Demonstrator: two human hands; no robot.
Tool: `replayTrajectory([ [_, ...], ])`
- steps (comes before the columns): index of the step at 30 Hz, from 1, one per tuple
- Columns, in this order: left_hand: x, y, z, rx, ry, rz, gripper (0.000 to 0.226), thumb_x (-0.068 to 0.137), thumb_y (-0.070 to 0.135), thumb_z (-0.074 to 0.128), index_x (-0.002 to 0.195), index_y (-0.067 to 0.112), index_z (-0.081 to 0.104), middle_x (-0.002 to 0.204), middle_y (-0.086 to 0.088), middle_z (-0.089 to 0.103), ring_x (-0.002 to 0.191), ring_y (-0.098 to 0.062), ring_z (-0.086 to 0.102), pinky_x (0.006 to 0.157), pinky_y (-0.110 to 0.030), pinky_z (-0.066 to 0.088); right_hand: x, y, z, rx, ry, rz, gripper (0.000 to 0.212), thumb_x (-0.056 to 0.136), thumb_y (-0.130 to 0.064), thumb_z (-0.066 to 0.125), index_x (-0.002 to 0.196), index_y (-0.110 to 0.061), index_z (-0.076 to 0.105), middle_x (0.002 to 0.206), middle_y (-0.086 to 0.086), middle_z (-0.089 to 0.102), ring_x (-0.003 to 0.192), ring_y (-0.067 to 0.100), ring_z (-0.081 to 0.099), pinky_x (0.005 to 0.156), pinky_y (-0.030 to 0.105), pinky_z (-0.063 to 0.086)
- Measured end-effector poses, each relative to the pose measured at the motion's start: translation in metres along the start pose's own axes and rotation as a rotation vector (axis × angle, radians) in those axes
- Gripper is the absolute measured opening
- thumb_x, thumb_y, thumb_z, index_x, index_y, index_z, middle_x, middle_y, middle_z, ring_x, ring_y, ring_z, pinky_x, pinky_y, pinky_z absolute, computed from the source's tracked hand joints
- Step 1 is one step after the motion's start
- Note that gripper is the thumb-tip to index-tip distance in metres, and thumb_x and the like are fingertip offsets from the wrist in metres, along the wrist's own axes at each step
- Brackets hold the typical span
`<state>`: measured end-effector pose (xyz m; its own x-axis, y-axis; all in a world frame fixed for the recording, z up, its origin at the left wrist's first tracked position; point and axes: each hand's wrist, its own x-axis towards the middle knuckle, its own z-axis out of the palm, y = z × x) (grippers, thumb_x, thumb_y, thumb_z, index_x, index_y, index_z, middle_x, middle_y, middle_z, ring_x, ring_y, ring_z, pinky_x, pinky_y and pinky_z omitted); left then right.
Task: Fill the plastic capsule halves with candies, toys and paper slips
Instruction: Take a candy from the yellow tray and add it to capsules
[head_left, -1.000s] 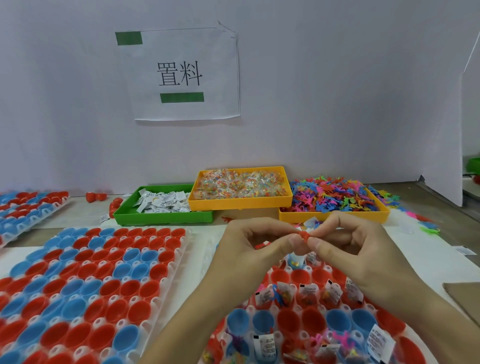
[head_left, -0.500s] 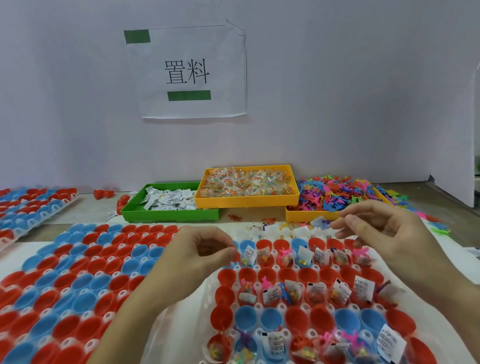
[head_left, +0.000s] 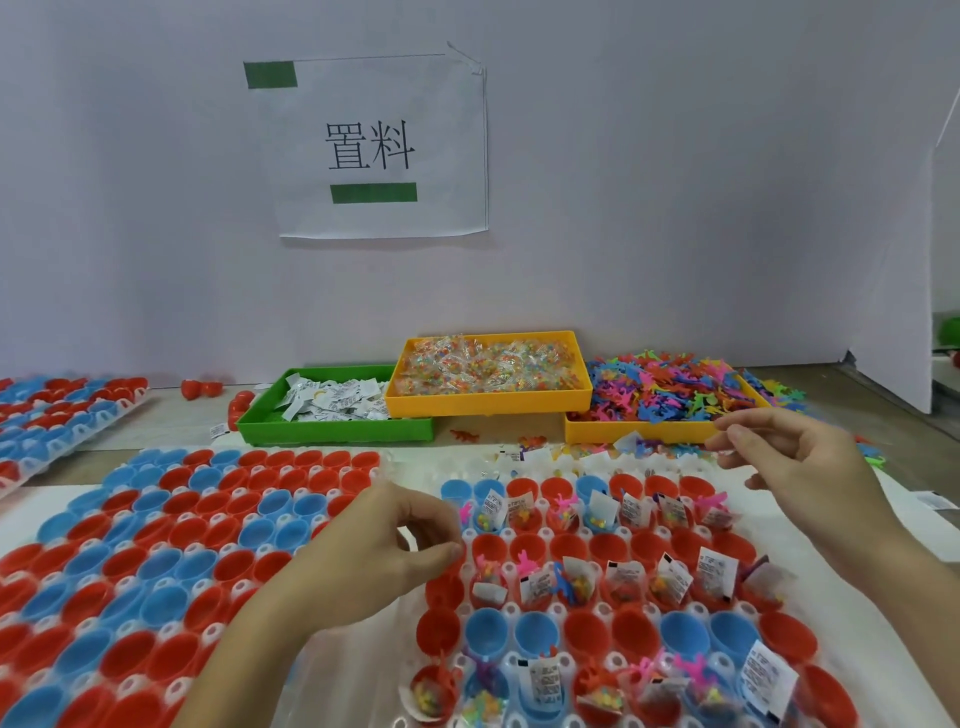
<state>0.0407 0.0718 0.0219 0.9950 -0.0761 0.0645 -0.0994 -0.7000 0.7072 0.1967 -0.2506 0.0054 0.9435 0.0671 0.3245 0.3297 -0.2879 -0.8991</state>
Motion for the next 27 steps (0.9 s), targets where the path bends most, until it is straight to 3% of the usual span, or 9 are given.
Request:
replayTrajectory([
  [5,0.001,-0.003,0.001,0.002,-0.011,-0.015,0.020,0.087,0.011,0.072,0.076,0.028,0.075,0.076,0.010,0.070,0.072,-0.006,0.063,0.067,-0.019,0.051,0.012,0.028,0.000,-0.131,0.081,0.050,0.021,0.100,-0.010,0.055,0.093,-0.026,0.068,0.090,-0.003,0.072,0.090,0.019,0.066,0.074,0.030,0.049],
  [7,0.001,-0.004,0.001,-0.005,-0.020,-0.011,0.020,0.086,0.011,0.072,0.077,0.028,0.075,0.077,0.009,0.071,0.072,-0.007,0.064,0.068,-0.020,0.052,0.015,0.035,0.002,-0.202,0.085,0.050,0.021,0.100,-0.009,0.054,0.097,-0.023,0.068,0.092,-0.002,0.070,0.094,0.021,0.064,0.080,0.033,0.049],
  [14,0.003,-0.008,0.001,-0.029,-0.018,0.030,0.019,0.088,0.011,0.071,0.081,0.029,0.075,0.079,0.007,0.070,0.073,-0.008,0.062,0.068,-0.021,0.051,0.017,0.048,0.003,-0.397,0.047,0.031,0.026,0.101,-0.006,0.048,0.106,-0.012,0.073,0.105,0.008,0.072,0.095,0.019,0.058,0.083,0.030,0.043],
  [17,0.003,-0.009,0.002,-0.033,0.018,0.046,0.015,0.091,0.017,0.069,0.082,0.028,0.075,0.079,0.004,0.071,0.073,-0.011,0.063,0.069,-0.029,0.053,0.016,0.050,0.001,-0.465,0.033,0.019,0.030,0.101,-0.003,0.044,0.111,-0.009,0.072,0.117,0.011,0.070,0.105,0.025,0.058,0.091,0.034,0.044],
  [21,0.004,-0.012,0.003,-0.026,0.139,0.051,0.014,0.093,0.023,0.065,0.086,0.029,0.076,0.082,0.006,0.072,0.079,-0.016,0.065,0.072,-0.037,0.055,0.017,0.053,0.002,-0.633,-0.075,0.019,0.038,0.102,-0.003,0.037,0.124,-0.015,0.065,0.138,0.007,0.060,0.131,0.031,0.047,0.108,0.054,0.035],
  [24,0.004,-0.013,0.003,0.002,0.192,0.058,0.014,0.093,0.024,0.065,0.087,0.030,0.076,0.084,0.010,0.071,0.084,-0.015,0.065,0.073,-0.036,0.055,0.020,0.054,0.001,-0.677,-0.172,0.018,0.046,0.103,-0.003,0.031,0.138,-0.020,0.057,0.150,0.001,0.049,0.142,0.025,0.037,0.114,0.056,0.027],
  [27,0.004,-0.014,0.003,0.010,0.218,0.062,0.015,0.093,0.022,0.064,0.086,0.030,0.075,0.084,0.009,0.071,0.085,-0.016,0.065,0.072,-0.038,0.055,0.022,0.055,-0.003,-0.643,-0.231,0.019,0.048,0.104,-0.004,0.029,0.137,-0.022,0.059,0.149,0.000,0.051,0.141,0.022,0.038,0.116,0.054,0.026],
])
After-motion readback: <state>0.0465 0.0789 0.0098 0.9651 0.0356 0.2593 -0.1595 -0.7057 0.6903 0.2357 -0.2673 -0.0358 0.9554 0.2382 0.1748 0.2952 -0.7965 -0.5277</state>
